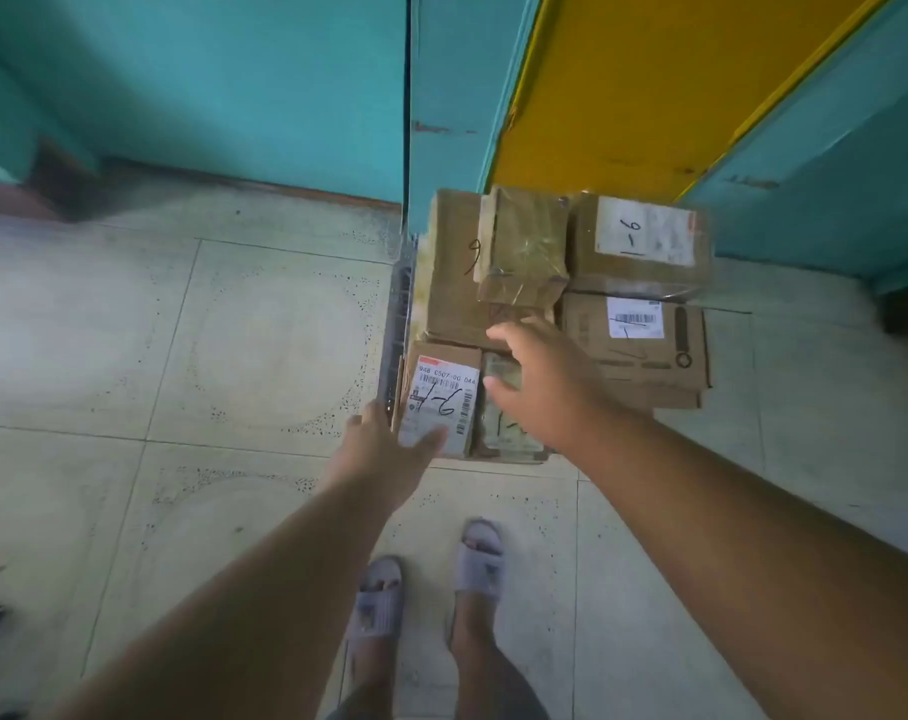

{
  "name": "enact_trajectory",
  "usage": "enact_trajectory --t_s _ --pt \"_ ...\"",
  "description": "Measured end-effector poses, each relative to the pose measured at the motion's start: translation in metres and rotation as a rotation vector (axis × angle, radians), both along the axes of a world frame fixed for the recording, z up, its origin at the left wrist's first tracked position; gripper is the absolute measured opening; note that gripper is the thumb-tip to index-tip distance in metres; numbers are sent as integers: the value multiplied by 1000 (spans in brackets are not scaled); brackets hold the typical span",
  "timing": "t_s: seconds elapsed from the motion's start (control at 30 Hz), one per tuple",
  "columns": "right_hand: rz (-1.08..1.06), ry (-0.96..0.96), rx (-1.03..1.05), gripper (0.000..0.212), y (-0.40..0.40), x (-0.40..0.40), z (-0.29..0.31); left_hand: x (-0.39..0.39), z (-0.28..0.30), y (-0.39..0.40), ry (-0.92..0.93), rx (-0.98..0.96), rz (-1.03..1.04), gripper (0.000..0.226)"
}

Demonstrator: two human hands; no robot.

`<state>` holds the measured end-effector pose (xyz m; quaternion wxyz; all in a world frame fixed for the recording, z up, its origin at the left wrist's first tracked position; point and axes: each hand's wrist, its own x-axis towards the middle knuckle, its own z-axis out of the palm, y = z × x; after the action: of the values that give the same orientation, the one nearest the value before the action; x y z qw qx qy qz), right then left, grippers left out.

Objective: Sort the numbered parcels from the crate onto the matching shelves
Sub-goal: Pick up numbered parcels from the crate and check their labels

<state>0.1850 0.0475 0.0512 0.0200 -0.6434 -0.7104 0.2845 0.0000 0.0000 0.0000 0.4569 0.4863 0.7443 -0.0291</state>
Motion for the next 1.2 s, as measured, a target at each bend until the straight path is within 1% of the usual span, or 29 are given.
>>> enact_trajectory --t_s 0.07,0.13,0.2,0.27,0.33,0.47,0.53,0.63,0.77,0.87,0.93,1.0,1.03,1.1,1.2 --pt "-33 4 -15 48 1 0 -19 7 -15 10 36 -2 60 104" --pt "-77 6 -47 45 -6 0 -36 11 -25 17 82 -16 34 99" --pt "-134 36 -58 43 -14 1 -47 12 -32 17 102 -10 19 81" --pt "-174 56 -40 42 -21 2 -51 7 -35 13 110 44 25 62" --pt "-200 55 -38 41 -29 4 -55 1 -34 9 100 97 48 47" --pt "-226 28 -68 42 -41 3 -61 -9 -27 3 -20 110 103 23" --pt "-215 23 -60 39 -44 -2 -66 -15 -25 3 -84 129 174 20" --pt "-238 -10 -13 35 -47 -9 -74 -29 -23 0 -121 144 205 21" --pt "-350 -186 20 37 -62 -14 -80 -48 -10 -18 -238 133 383 22" --pt "-393 -319 -36 43 -72 -22 -83 -55 -2 -30 -309 112 453 23" --pt "-474 -283 -121 40 -75 -27 -89 -56 0 -36 -375 100 522 24" --pt "-600 -145 -177 39 -75 -31 -93 -57 0 -39 -439 93 577 23" --pt "-674 -68 -187 45 -74 -33 -95 -57 -2 -40 -469 96 595 22" --pt "-797 17 -165 70 -72 -36 -97 -57 -4 -41 -517 105 607 23" --pt "-834 3 -137 107 -70 -37 -98 -58 -5 -43 -566 108 631 25"
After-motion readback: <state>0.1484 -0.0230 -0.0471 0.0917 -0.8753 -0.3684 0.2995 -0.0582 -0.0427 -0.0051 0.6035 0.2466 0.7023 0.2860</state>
